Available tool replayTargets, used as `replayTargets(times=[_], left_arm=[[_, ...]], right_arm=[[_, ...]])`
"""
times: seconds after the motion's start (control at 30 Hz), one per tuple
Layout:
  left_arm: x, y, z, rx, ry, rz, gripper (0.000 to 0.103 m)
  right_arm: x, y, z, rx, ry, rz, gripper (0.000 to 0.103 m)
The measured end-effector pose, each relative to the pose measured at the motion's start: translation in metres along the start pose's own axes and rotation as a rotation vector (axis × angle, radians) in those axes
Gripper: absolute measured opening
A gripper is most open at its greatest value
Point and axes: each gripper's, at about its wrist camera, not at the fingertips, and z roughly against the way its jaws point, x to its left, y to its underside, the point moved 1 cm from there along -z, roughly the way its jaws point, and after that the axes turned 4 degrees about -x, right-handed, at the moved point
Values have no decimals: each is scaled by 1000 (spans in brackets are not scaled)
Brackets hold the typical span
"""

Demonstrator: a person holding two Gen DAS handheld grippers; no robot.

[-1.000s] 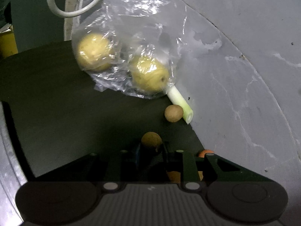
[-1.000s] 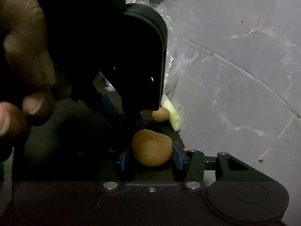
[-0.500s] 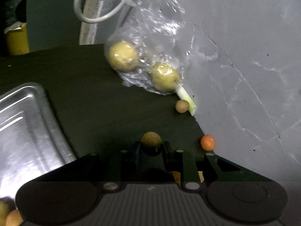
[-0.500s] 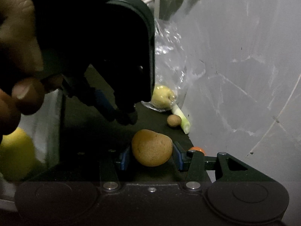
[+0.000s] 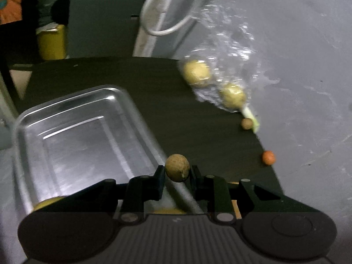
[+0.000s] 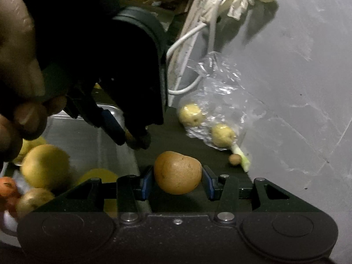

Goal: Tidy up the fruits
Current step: 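Carry the kiwi and brown pear into the metal tray and open both tools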

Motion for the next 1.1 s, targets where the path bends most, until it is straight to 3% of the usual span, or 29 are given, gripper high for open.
replayTargets(times=[0.57, 1.1], left_arm=[[22, 27, 20, 14, -61, -14, 27], [23, 24, 11, 25, -88, -31, 27]], right_arm=[[32, 6, 35, 12, -6, -16, 48], [49, 16, 42, 62, -59, -51, 48]])
